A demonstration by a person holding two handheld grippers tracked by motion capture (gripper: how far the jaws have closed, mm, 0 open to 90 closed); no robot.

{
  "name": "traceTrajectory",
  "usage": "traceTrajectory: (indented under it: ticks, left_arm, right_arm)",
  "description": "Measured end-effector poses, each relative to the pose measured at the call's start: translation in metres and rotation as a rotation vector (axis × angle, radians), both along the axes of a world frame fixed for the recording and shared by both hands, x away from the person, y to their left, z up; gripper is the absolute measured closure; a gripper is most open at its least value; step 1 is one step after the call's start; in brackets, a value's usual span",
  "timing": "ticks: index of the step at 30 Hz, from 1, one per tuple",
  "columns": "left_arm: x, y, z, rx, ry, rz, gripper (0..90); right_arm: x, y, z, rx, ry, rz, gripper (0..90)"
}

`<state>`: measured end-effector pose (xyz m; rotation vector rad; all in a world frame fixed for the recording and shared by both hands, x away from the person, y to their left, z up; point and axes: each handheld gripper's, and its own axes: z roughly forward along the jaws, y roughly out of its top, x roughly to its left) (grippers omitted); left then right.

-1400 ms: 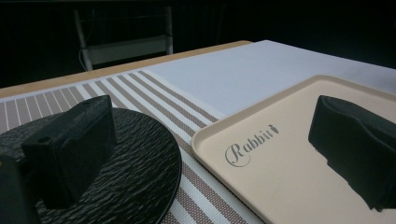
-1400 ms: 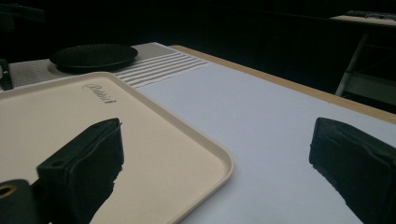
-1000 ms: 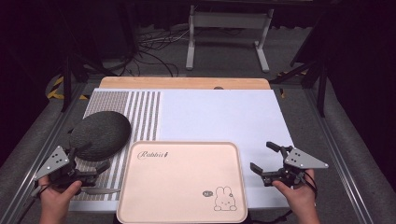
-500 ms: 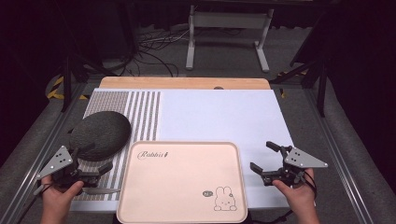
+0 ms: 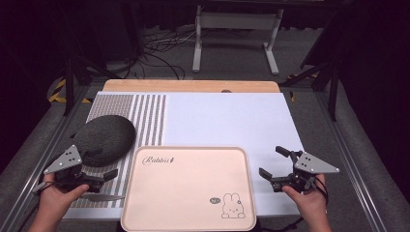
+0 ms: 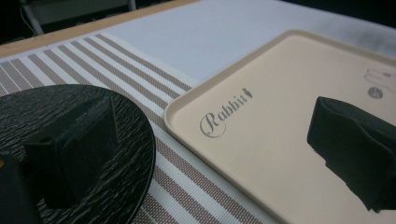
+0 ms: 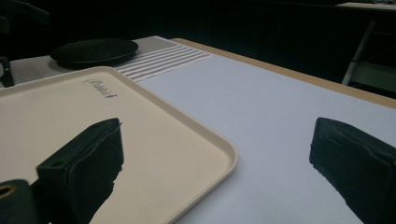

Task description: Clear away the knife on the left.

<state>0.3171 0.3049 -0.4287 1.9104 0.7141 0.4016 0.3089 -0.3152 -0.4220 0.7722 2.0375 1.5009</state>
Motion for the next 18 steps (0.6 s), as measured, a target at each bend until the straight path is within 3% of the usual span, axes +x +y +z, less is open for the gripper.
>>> traceTrajectory:
  ticks: [7, 8, 13, 14, 18]
  left_arm:
    - [0.003, 0.001, 0.012, 0.169, 0.043, -0.053, 6.2]
    - [0.003, 0.001, 0.012, 0.169, 0.043, -0.053, 6.8]
    - [0.002, -0.002, 0.018, 0.366, 0.07, -0.107, 8.4]
    - [0.002, -0.002, 0.018, 0.366, 0.07, -0.107, 8.4]
    - [0.001, -0.002, 0.021, 0.46, 0.092, -0.134, 8.6]
  right_arm:
    - [0.001, 0.003, -0.003, -0.007, 0.017, 0.017, 3.8]
    - [0.001, 0.003, -0.003, -0.007, 0.017, 0.017, 3.8]
    - [0.002, 0.006, -0.007, -0.025, 0.034, 0.037, 3.8]
    - [0.002, 0.006, -0.007, -0.025, 0.034, 0.037, 3.8]
    - [0.002, 0.007, -0.007, -0.03, 0.034, 0.042, 3.8]
